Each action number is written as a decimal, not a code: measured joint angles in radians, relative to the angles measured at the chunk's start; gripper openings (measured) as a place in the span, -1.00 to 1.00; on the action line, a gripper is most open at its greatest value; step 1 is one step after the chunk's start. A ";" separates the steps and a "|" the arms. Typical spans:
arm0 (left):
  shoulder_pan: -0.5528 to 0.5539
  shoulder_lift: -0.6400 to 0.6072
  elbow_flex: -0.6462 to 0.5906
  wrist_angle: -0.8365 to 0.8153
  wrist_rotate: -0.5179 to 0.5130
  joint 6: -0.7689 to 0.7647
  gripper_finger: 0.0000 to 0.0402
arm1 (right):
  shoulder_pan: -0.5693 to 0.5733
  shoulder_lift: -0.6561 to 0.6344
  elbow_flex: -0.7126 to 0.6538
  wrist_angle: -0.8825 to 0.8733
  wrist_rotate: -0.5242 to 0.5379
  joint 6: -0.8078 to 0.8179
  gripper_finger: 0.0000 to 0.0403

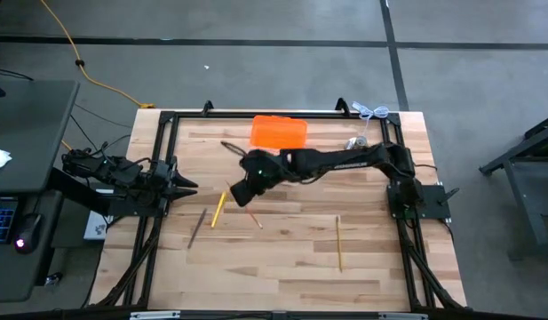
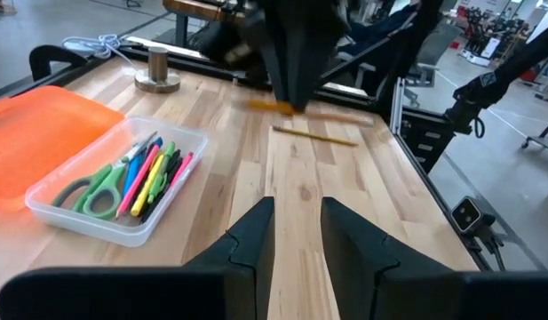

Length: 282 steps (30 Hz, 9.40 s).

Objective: Pick & place school supplies into a supply box
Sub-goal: Put the orange pencil into the transparent supply box, then put the yellow pencil into the transparent supply box

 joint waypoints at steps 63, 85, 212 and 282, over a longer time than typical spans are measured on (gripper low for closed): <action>0.000 0.000 0.000 0.000 0.000 -0.050 -0.39 | -0.064 -0.182 0.001 0.259 -0.323 -0.436 -0.99; 0.000 0.000 0.000 -0.015 -0.063 -0.051 -0.39 | -0.101 -0.181 0.001 -0.067 0.356 -0.885 -0.99; 0.000 0.000 0.000 -0.014 -0.115 -0.053 -0.39 | -0.332 0.211 0.001 -0.285 0.087 -0.931 -0.99; 0.000 0.000 0.000 -0.032 -0.114 -0.051 -0.39 | -0.103 -0.113 0.003 -0.759 0.063 -0.532 -0.26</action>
